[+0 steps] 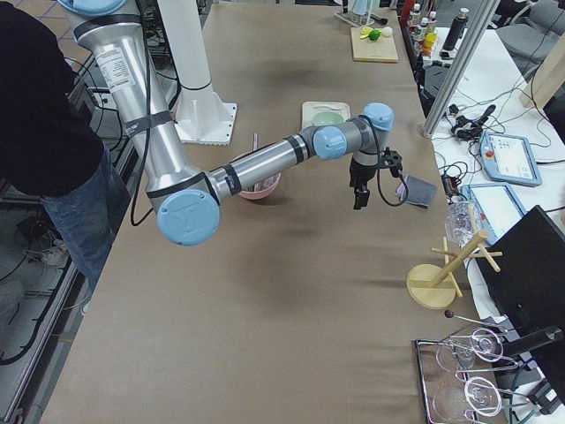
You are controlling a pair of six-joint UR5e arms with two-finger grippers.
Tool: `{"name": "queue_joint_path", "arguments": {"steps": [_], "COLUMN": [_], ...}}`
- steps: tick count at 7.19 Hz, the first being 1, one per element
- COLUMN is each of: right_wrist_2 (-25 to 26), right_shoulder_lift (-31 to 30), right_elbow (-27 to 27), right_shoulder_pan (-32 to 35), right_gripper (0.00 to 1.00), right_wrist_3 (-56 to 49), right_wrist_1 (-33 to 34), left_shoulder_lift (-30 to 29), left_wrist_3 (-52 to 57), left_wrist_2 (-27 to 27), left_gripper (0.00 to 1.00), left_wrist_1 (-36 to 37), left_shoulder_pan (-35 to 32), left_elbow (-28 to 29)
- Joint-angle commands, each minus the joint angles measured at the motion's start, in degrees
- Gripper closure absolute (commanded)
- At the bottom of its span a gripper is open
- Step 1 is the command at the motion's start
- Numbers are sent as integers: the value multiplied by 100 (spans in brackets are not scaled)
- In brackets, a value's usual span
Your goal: Stack green bowls together
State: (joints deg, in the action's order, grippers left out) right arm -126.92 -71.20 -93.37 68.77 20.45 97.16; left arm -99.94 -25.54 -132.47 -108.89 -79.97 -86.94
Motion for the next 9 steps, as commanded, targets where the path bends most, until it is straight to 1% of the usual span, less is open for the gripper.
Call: {"name": "queue_joint_path", "arguments": {"steps": [1, 2, 3, 4, 5, 6, 7, 8, 9], "right_wrist_2": [35, 18, -52, -148, -228, -220, -254, -429, -544], "right_shoulder_lift": [-647, -710, -755, -868, -974, -1027, -1054, -1054, -1036], "right_elbow": [405, 842, 986, 987, 979, 987, 953, 935, 778], "right_shoulder_pan": [529, 906, 1284, 1523, 1638, 1709, 1779, 1841, 1911], "right_gripper": [0, 0, 0, 0, 0, 0, 0, 0, 0], "right_wrist_3": [-915, -1546, -1814, -1825, -1825, -1834, -1834, -1825, -1808], "right_wrist_1": [31, -82, -109, -110, -118, -118, -118, -118, -31], "left_shoulder_lift": [457, 502, 659, 660, 660, 634, 634, 660, 669], "left_wrist_3": [32, 49, 58, 50, 50, 102, 650, 1204, 1210], "left_wrist_2": [28, 220, 265, 222, 187, 73, 64, 90, 99], "left_gripper": [2, 2, 2, 2, 2, 2, 2, 2, 2], "left_wrist_1": [-79, -71, -106, -98, -37, 225, 758, 1329, 1379], "left_shoulder_pan": [-2, -1, -1, -45, -237, -448, -598, -721, -731], "left_elbow": [63, 90, 72, 38, -15, -155, -400, -533, -612]}}
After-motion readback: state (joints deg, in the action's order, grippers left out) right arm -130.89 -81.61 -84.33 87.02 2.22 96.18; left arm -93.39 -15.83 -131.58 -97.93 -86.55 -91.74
